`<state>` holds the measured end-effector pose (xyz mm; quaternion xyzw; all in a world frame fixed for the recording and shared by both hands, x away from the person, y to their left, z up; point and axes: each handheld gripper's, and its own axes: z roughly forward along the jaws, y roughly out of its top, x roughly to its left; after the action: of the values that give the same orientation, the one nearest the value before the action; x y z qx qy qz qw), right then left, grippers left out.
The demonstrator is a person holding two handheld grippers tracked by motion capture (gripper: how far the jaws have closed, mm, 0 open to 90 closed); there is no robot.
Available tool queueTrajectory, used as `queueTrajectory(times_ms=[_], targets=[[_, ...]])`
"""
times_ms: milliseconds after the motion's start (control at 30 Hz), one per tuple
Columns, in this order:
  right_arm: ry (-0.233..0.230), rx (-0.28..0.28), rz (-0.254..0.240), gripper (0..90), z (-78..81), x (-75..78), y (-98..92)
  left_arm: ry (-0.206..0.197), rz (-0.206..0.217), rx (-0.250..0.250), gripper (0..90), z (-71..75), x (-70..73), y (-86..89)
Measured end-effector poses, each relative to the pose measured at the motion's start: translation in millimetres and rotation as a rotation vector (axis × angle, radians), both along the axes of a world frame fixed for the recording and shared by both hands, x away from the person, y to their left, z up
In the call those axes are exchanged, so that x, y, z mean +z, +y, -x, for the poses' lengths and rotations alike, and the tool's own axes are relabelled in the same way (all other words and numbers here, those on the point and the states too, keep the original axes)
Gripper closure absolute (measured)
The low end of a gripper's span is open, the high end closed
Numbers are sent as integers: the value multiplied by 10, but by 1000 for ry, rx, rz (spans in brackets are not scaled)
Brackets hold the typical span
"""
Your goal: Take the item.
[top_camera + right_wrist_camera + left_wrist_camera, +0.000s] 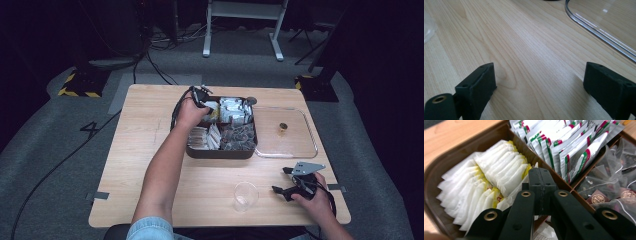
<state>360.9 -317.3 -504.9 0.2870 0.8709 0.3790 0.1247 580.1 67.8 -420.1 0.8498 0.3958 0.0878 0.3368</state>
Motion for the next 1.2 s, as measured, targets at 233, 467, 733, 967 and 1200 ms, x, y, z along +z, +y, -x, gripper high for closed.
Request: queueTrajectory(times_ms=[233,467,733,967,1200], targets=[[-2,0,1,109,-1,0,-1,-32,18,-25,900,7,163,22],[-2,0,1,109,-1,-1,-1,-67,46,-74,900,95,382,38],[-2,2,3,109,-1,-1,-2,-123,91,-167,900,391,697,-5],[-2,2,2,109,0,-2,-1,-144,117,-259,900,627,864,-47],[-1,1,2,109,0,-1,-1,-182,197,-362,900,1027,1064,-106]])
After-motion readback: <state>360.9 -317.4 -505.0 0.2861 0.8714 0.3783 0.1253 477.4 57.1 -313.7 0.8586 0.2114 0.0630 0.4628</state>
